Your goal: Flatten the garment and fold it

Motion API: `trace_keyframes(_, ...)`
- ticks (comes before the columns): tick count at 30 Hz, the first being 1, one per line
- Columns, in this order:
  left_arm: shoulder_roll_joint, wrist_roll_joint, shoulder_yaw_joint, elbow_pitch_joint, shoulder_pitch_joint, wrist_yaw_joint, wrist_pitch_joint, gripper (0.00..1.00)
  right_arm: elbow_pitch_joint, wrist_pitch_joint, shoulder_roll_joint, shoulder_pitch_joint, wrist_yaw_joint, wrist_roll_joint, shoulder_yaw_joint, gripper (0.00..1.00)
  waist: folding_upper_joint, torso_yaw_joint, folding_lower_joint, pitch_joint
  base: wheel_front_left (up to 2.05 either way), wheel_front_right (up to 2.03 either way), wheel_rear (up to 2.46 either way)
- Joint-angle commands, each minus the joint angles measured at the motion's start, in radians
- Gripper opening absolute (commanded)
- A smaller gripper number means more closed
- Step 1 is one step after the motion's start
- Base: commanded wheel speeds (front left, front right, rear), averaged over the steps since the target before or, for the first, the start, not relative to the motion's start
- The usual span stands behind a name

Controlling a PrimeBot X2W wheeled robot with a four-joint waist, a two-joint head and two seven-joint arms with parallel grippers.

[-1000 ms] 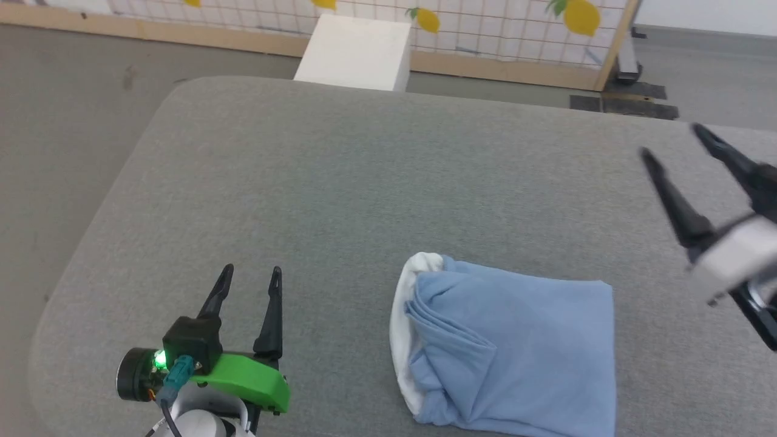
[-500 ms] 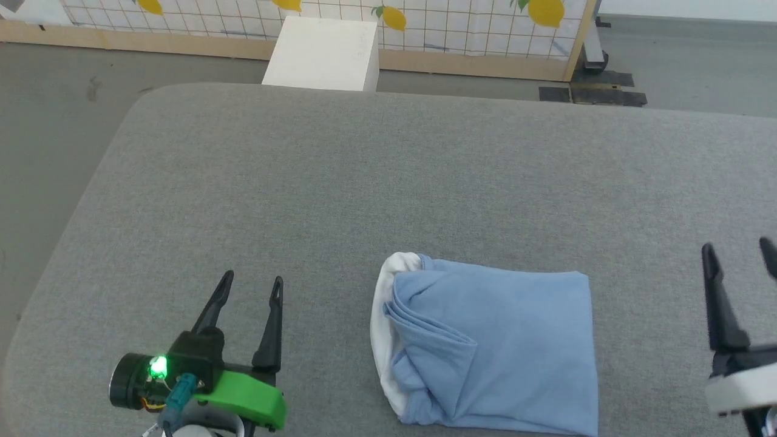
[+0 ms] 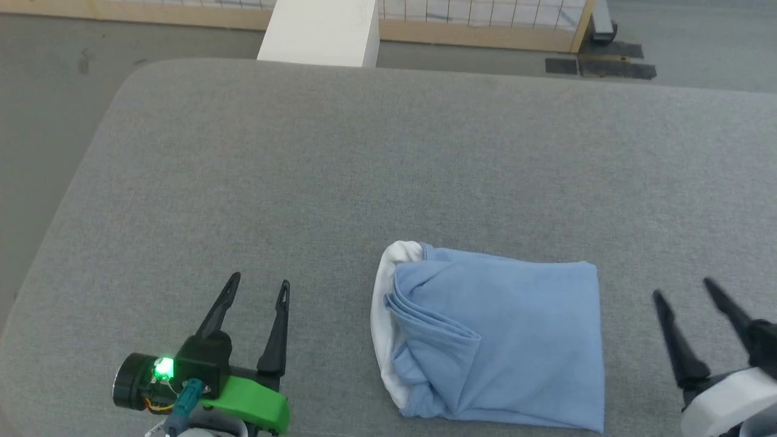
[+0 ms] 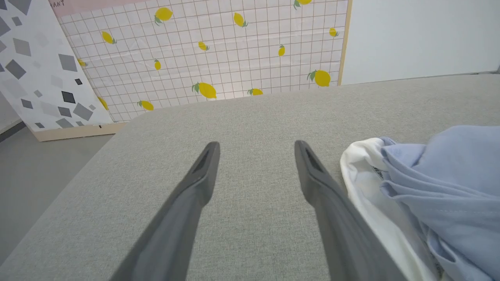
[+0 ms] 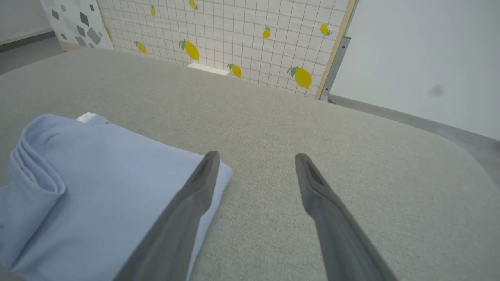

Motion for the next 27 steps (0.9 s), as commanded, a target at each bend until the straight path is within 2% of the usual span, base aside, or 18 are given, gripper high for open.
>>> trace_keyframes(1, -0.01, -0.006, 0.005, 0.001, -0.013, -0.003, -0.007, 1.0, 0.013, 0.063, -0.036, 0.0, -0.001, 0.04, 0.031, 1.0, 0.0, 0.011, 0.0, 0.031, 0.0, 0.0, 0.0)
trace_keyframes(3, -0.013, -0.016, 0.009, 0.005, -0.021, -0.005, -0.007, 1.0, 0.025, 0.16, -0.082, -0.01, -0.001, 0.111, 0.078, 1.0, 0.0, 0.016, 0.0, 0.053, 0.0, 0.0, 0.0)
trace_keyframes(7, -0.012, -0.012, 0.002, 0.009, -0.038, -0.014, -0.007, 1.0, 0.04, 0.342, -0.108, -0.052, -0.001, 0.305, 0.114, 1.0, 0.0, 0.03, 0.0, 0.091, 0.0, 0.0, 0.0)
trace_keyframes(8, -0.014, -0.009, -0.004, 0.01, -0.051, -0.017, -0.007, 1.0, 0.051, 0.463, -0.115, -0.089, -0.001, 0.412, 0.123, 1.0, 0.0, 0.041, 0.0, 0.118, 0.0, 0.0, 0.0)
trace_keyframes(9, -0.014, -0.007, -0.007, 0.012, -0.057, -0.018, -0.007, 1.0, 0.058, 0.5, -0.121, -0.104, -0.001, 0.434, 0.126, 1.0, 0.0, 0.047, 0.0, 0.128, 0.0, 0.0, 0.0)
trace_keyframes(15, -0.024, 0.001, -0.021, 0.02, -0.088, -0.024, -0.008, 1.0, 0.122, 0.653, -0.103, -0.159, -0.001, 0.496, 0.149, 1.0, 0.0, 0.077, 0.0, 0.168, 0.0, 0.0, 0.0)
trace_keyframes(23, -0.032, 0.01, -0.026, 0.027, -0.104, -0.026, -0.008, 1.0, 0.187, 0.701, -0.035, -0.205, -0.001, 0.497, 0.19, 1.0, 0.0, 0.103, 0.0, 0.196, 0.0, 0.0, 0.0)
trace_keyframes(24, -0.033, 0.012, -0.027, 0.029, -0.106, -0.027, -0.008, 1.0, 0.21, 0.7, -0.016, -0.216, -0.001, 0.486, 0.206, 0.17, 0.0, 0.107, 0.0, 0.2, 0.0, 0.0, 0.0)
trace_keyframes(25, -0.033, 0.012, -0.026, 0.03, -0.107, -0.027, -0.008, 1.0, 0.214, 0.697, -0.016, -0.218, -0.001, 0.479, 0.211, 0.0, 0.0, 0.108, 0.0, 0.2, 0.0, 0.0, 0.0)
trace_keyframes(27, -0.035, 0.012, -0.026, 0.034, -0.106, -0.027, -0.008, 1.0, 0.219, 0.685, -0.02, -0.223, -0.001, 0.467, 0.223, 0.0, 0.0, 0.108, 0.0, 0.194, 0.0, 0.0, 0.0)
